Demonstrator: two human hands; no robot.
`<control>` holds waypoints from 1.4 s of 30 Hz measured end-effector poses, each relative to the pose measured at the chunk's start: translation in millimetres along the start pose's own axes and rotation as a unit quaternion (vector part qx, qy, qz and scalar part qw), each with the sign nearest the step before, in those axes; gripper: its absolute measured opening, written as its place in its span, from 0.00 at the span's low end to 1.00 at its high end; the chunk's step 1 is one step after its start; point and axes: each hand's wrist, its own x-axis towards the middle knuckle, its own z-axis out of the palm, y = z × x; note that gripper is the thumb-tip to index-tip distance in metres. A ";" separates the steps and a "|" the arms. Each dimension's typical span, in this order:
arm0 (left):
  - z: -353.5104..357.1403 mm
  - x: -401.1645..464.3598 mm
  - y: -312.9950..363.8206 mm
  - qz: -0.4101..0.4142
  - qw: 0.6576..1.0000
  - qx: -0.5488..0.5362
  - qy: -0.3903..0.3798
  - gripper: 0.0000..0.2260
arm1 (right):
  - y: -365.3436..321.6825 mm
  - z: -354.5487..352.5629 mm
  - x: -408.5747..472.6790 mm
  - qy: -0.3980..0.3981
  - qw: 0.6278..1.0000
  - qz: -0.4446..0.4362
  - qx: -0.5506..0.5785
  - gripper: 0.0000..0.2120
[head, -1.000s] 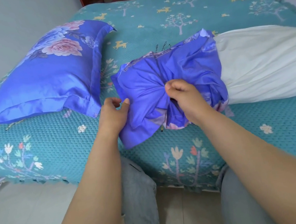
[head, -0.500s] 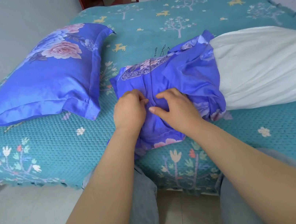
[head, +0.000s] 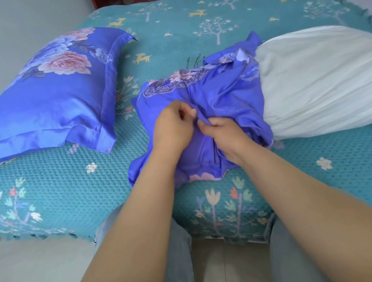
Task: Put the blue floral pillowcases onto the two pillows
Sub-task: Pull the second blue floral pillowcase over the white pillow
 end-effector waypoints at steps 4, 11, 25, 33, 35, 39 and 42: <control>-34.4 1.8 -37.3 -0.077 0.990 0.087 0.081 0.13 | -4.3 -6.1 3.6 0.034 0.952 0.110 0.285 0.12; -54.2 -19.1 -43.4 -0.229 0.950 0.013 -0.212 0.24 | 2.0 -0.7 -3.2 0.052 0.973 0.071 0.212 0.16; -44.8 -35.2 -38.1 -0.052 0.982 0.183 0.013 0.18 | 7.9 7.8 -21.5 0.060 0.973 -0.104 -0.195 0.20; -46.9 -32.5 -34.8 -0.068 0.968 0.226 -0.081 0.09 | 2.4 22.6 -33.4 -0.019 0.989 -0.135 -0.051 0.19; -48.2 -33.0 -39.2 -0.058 0.958 0.258 -0.109 0.09 | 4.6 23.7 -32.1 -0.074 0.992 -0.094 -0.042 0.17; -55.4 -29.6 -48.2 -0.113 0.954 0.241 -0.139 0.12 | 3.3 20.9 -29.2 -0.136 0.991 -0.006 -0.014 0.06; -62.7 -27.5 -58.1 -0.180 0.957 0.175 -0.148 0.16 | 3.2 20.7 -25.8 -0.151 0.988 0.025 -0.005 0.05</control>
